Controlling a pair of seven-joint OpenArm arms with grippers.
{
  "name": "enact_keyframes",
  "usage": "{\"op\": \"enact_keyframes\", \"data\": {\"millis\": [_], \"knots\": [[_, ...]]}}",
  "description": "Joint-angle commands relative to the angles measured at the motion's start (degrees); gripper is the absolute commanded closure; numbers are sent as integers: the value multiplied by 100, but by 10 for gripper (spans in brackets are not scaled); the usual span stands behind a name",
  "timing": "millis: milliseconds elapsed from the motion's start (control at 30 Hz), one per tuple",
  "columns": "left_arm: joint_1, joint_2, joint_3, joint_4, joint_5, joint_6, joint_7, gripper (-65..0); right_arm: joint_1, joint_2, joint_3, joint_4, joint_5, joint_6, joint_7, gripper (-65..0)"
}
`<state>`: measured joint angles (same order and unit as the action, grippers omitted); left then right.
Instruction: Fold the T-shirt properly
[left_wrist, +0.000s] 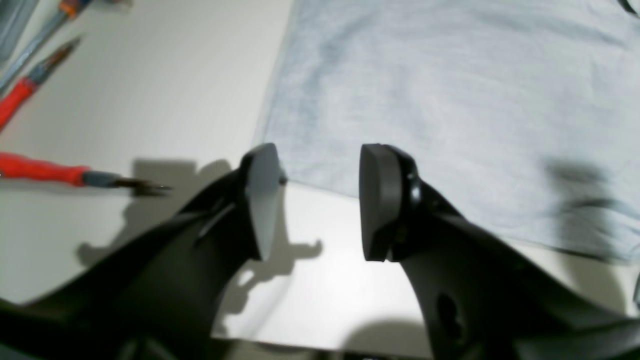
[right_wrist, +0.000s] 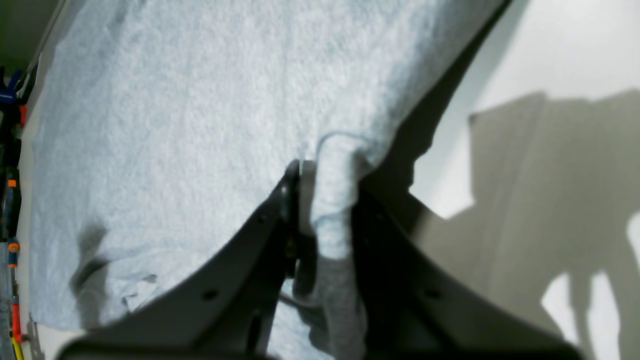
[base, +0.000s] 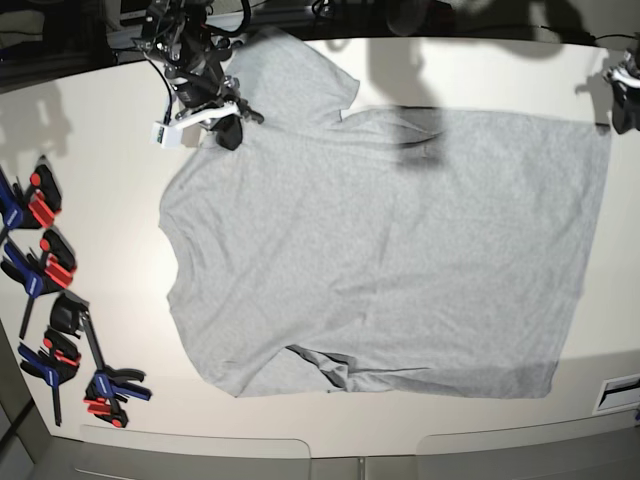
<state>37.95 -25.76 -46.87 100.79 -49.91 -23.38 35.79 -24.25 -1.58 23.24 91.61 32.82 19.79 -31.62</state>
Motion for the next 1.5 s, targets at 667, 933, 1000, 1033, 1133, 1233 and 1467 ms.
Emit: {"op": "enact_keyframes", "data": {"millis": [667, 933, 1000, 1033, 1133, 1233, 1467], "knots": [[-2033, -1047, 1305, -3687, -1335, -813, 1272, -342, -22, 17, 9, 50, -94, -24, -76, 0], [-2146, -1049, 1692, -3744, -1298, -796, 1388, -311, -22, 17, 9, 50, -96, -22, -76, 0], [-2146, -1047, 1692, -3744, -1296, -796, 1375, -220, -22, 17, 9, 50, -96, -24, -76, 0], [-2146, -1049, 1692, -3744, -1294, -798, 1349, -143, -22, 17, 9, 50, -94, -24, -74, 0], [-2146, -1049, 1692, -3744, -1296, -796, 1154, 0, -24, 24, 11, 52, -96, -20, -35, 0], [-2146, -1049, 1674, -3744, -1294, -807, 1093, 0, -66, 35, 15, 140, -120, 42, -85, 0], [-1742, -1045, 986, -3740, -1692, -1231, 1309, 0, -713, 35, 55, 903, -118, 234, -216, 0]]}}
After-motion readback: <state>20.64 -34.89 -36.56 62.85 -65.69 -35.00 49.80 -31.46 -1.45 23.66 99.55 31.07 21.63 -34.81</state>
